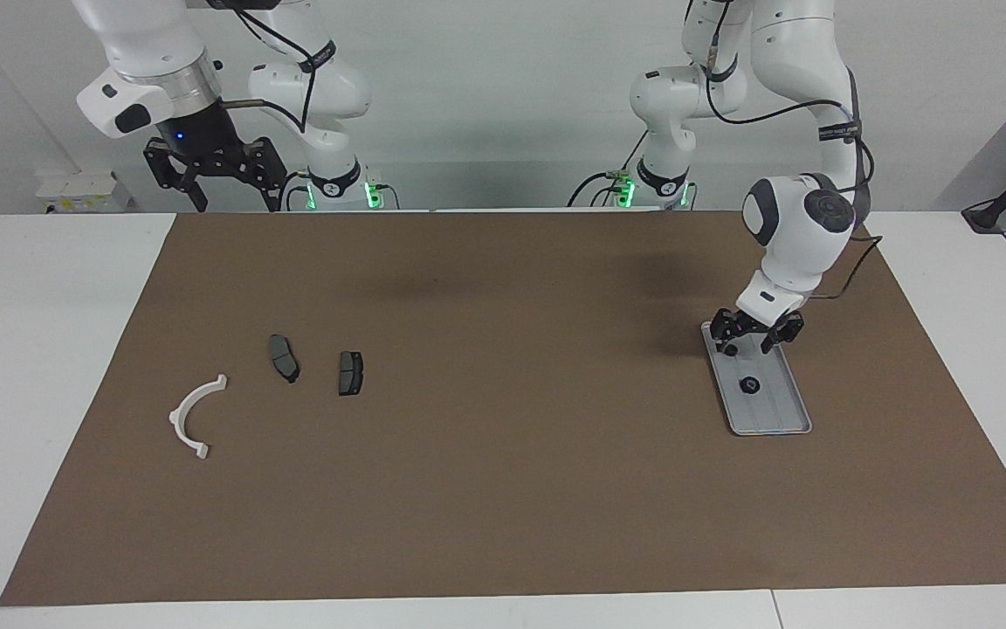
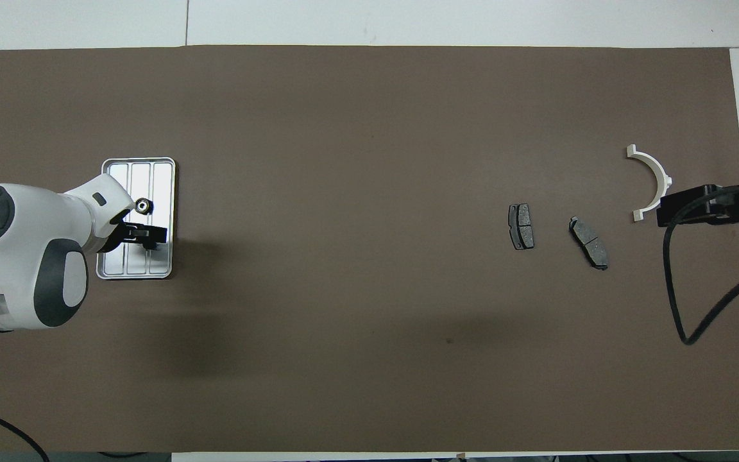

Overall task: Place bearing gear from tray to pile
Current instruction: 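Close the left gripper on the dark bearing and lift it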

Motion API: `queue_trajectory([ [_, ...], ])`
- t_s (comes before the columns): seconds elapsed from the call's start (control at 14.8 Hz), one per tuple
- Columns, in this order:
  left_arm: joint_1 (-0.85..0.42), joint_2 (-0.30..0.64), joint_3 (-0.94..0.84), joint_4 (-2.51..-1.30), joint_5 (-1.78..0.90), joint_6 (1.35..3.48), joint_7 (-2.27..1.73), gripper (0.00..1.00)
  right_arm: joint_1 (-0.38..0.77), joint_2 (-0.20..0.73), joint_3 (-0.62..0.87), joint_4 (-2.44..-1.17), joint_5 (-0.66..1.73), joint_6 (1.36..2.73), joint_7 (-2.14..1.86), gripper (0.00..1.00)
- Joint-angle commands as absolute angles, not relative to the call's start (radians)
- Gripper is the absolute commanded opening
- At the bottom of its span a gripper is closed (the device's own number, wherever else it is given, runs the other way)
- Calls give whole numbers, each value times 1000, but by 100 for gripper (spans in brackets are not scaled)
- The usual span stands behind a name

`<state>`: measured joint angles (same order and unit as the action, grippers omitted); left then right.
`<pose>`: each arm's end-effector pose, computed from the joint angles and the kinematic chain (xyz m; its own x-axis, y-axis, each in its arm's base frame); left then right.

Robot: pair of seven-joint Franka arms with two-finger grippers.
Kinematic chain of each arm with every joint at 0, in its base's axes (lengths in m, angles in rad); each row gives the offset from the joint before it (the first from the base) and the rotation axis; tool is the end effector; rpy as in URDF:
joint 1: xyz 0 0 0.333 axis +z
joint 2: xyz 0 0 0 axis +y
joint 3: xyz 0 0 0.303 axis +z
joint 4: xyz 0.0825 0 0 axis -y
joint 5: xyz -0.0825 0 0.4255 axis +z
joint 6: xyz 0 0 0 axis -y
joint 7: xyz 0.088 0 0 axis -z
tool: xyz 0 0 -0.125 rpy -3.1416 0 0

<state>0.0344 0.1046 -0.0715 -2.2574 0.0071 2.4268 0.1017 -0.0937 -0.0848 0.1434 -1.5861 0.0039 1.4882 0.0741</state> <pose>0.5670 -0.0212 0.2622 0.9876 -0.1427 0.0650 -0.1428 -0.9897 -0.0041 0.5610 0.0317 0.6271 0.9996 -0.0248 -0.0133 -0.0246 -0.9997 0.0092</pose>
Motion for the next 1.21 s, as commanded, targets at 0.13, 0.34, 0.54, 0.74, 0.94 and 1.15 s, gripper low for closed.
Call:
queue_trajectory([
  [0.13, 28, 101, -63, -2286, 2, 2451, 91, 89, -106, -100, 143, -1594, 23, 1480, 52, 100],
  [0.34, 32, 103, -63, -2299, 2, 2454, 91, 88, -104, -100, 143, -1594, 23, 1480, 52, 100],
  [0.54, 34, 100, -63, -2309, 0, 2445, 87, 88, -104, -100, 143, -1594, 23, 1482, 52, 100],
  [0.74, 31, 95, -63, -2313, 0, 2439, 75, 88, -104, -101, 143, -1594, 23, 1480, 55, 100],
  [0.94, 29, 92, -64, -2322, 0, 2437, 74, 82, -106, -101, 141, -1594, 23, 1479, 57, 100],
  [1.15, 28, 94, -63, -2322, 0, 2439, 74, 72, -106, -101, 141, -1594, 23, 1473, 52, 100],
])
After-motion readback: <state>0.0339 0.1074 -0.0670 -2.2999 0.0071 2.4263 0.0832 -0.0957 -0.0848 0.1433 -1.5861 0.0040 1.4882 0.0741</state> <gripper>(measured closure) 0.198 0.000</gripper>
